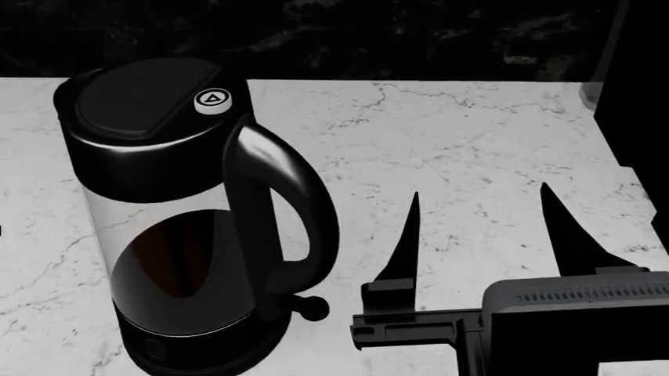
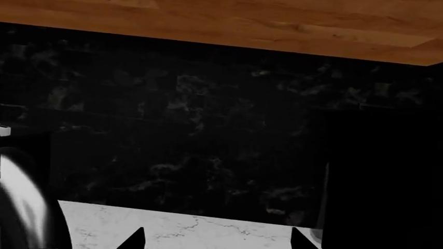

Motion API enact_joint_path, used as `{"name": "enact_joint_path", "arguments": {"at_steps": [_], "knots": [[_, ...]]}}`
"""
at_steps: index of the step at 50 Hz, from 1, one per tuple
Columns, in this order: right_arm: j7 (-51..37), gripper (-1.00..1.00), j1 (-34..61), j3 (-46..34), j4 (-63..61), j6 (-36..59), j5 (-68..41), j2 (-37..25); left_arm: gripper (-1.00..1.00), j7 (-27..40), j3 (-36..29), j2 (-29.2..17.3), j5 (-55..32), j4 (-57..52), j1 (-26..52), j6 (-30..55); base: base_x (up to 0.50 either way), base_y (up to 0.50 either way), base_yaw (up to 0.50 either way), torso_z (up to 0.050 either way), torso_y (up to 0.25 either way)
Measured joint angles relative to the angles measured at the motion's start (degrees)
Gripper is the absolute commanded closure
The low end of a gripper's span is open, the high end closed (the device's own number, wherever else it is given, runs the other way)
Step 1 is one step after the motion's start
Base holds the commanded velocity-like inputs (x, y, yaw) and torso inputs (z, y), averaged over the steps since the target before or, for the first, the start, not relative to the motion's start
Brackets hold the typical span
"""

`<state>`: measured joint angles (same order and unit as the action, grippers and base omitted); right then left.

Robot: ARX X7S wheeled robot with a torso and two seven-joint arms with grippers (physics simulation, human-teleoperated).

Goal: Press the button to open the lid of the electric kettle.

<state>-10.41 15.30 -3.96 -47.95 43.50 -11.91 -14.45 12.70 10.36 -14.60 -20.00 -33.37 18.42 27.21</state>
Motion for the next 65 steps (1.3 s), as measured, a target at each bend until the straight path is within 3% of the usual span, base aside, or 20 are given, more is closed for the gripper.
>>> {"name": "enact_joint_path", "arguments": {"at_steps": [12, 18, 23, 29, 35, 39, 40, 45, 51, 58, 65], "knots": [[-0.2, -1.0, 0.1, 1.3, 0.1, 0.4, -1.8, 0.5, -1.0, 0.2, 1.0, -0.4, -1.6, -0.3, 0.2, 0.7, 0.16, 0.0, 0.0, 0.0, 0.001], [-0.9, -1.0, 4.0, 2.8, -2.2, 8.4, -4.6, 0.5, -1.0, 0.1, 1.2, -0.9, -2.1, -0.5, 0.2, 1.0, 0.0, 0.0, 0.0, 0.0, 0.0], [-3.7, -1.0, 15.4, 5.3, -2.6, 22.6, -11.8, -0.4, -1.0, 0.0, 1.4, -1.3, -2.5, -0.9, 0.2, 1.2, 0.0, 0.0, 0.0, 0.0, 0.0], [-22.5, -1.0, 33.5, 5.1, 7.7, 33.2, -36.7, -4.8, -1.0, 0.0, 2.0, -1.8, -3.3, -1.4, 0.2, 1.8, 0.0, 0.0, 0.0, 0.0, 0.0], [-36.7, -1.0, 52.1, -1.6, 22.7, 38.8, -60.2, -7.2, -1.0, 0.1, 3.1, -2.5, -4.4, -2.2, 0.2, 2.4, 0.0, 0.0, 0.0, 0.0, 0.0], [-37.0, -1.0, 67.2, -11.4, 36.5, 41.3, -65.7, -5.3, -1.0, 0.1, 4.3, -3.0, -5.6, -2.7, 0.2, 3.1, 0.0, 0.0, 0.0, 0.0, 0.0], [-35.1, 1.0, 71.5, -14.8, 40.1, 41.8, -66.1, -4.8, -1.0, 0.2, 4.6, -3.1, -5.9, -2.9, 0.2, 3.3, 0.0, 0.0, 0.0, 0.0, 0.0], [-19.3, 1.0, 89.2, -30.3, 54.3, 43.0, -66.6, -1.1, -1.0, 0.2, 5.8, -3.7, -7.2, -3.5, 0.2, 4.1, 0.0, 0.0, 0.0, 0.0, 0.0], [-4.8, 1.0, 101.8, -42.4, 64.3, 43.5, -66.7, 1.9, -1.0, 0.4, 6.8, -4.1, -8.2, -4.0, 0.1, 4.7, 0.0, 0.0, 0.0, 0.0, 0.0], [5.3, 1.0, 109.8, -50.7, 71.2, 44.2, -67.3, 4.4, -1.0, 0.5, 7.6, -4.5, -9.1, -4.5, 0.0, 5.1, 0.0, 0.0, 0.0, 0.0, 0.0], [9.1, 1.0, 113.3, -56.1, 74.5, 44.9, -69.6, 5.7, -1.0, 0.6, 7.8, -4.8, -9.5, -4.9, -0.2, 5.3, 0.0, 0.0, 0.0, 0.0, 0.0]]}}
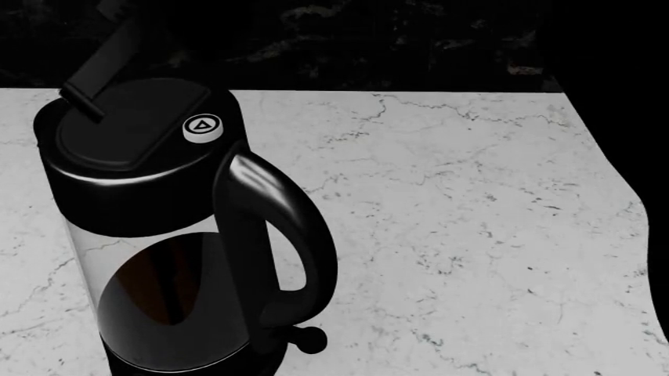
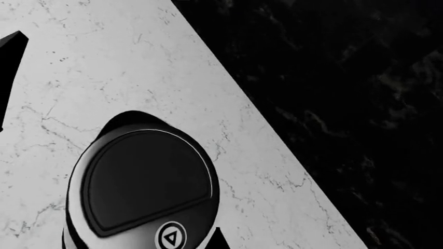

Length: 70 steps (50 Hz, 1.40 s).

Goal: Press the button to open the lid of the electric kettle.

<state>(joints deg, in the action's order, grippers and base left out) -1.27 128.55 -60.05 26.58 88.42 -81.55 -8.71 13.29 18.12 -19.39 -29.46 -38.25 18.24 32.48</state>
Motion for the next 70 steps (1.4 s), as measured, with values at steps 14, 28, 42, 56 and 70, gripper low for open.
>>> {"name": "enact_joint_path", "arguments": {"at_steps": [14, 28, 42, 56, 70], "knots": [[4.5, 1.0, 1.6, -7.7, 2.0, -1.1, -2.4, 1.1, -1.0, 0.2, 0.3, -0.4, -0.6, -0.4, -0.2, 0.1, 0.0, 0.0, 0.0, 0.0, 0.0], [10.0, 1.0, 0.2, -12.7, 5.0, -5.0, 0.4, 3.5, -1.0, 0.0, 0.5, -0.7, -0.8, 0.2, -0.4, -0.5, 0.0, 0.0, 0.0, 0.0, 0.0], [11.4, 1.0, -2.0, -14.9, 5.1, -6.5, 0.9, 5.0, -1.0, 0.3, 1.2, -1.0, -1.6, 0.1, -0.5, -0.5, 0.0, 0.0, 0.0, 0.0, 0.0], [8.6, 1.0, -3.8, -15.1, 3.8, -5.2, -1.3, 4.5, -1.0, 0.4, 1.2, -1.2, -1.9, 0.1, -0.7, -0.8, 0.0, 0.0, 0.0, 0.0, 0.0], [6.5, 1.0, -4.2, -14.3, 3.2, -4.8, -2.1, 4.3, -1.0, 0.8, 1.3, -1.5, -2.4, -0.4, -0.9, -0.6, 0.0, 0.0, 0.0, 0.0, 0.0]]}}
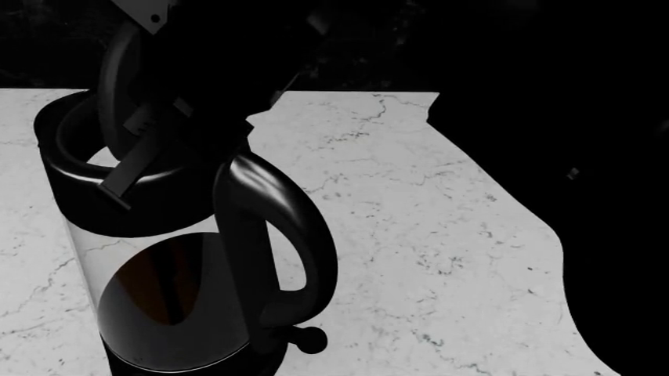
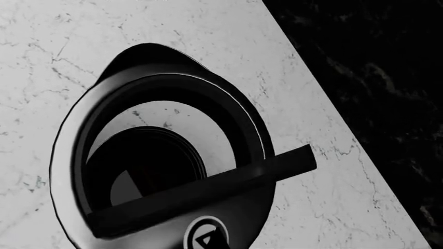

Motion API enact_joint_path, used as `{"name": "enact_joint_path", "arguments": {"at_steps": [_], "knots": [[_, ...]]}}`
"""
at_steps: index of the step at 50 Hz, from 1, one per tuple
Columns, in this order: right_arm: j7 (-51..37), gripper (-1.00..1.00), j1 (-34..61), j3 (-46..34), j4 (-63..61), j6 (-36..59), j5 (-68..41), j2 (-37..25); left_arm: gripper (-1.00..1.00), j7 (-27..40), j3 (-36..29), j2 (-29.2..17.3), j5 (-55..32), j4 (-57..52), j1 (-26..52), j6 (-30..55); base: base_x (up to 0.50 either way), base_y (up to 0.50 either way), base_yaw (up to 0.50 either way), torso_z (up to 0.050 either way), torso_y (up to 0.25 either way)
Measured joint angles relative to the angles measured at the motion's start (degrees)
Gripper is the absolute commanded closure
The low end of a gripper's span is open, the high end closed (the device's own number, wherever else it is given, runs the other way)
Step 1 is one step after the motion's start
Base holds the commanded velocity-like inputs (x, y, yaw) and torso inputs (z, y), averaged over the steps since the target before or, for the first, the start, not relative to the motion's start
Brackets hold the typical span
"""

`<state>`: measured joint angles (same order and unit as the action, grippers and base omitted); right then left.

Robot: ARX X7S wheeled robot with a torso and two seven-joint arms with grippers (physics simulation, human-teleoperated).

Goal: Press the button to open the lid of the electric kettle.

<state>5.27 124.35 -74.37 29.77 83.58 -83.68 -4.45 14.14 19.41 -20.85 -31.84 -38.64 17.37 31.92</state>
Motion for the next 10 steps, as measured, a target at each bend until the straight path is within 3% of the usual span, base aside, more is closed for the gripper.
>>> {"name": "enact_joint_path", "arguments": {"at_steps": [10], "knots": [[-0.9, 1.0, -0.1, 0.0, -0.1, -0.1, -0.8, -0.2, -1.0, 0.2, 0.0, -0.2, -0.2, -0.2, -0.1, 0.0, 0.0, 0.0, 0.0, 0.0, 0.0]]}}
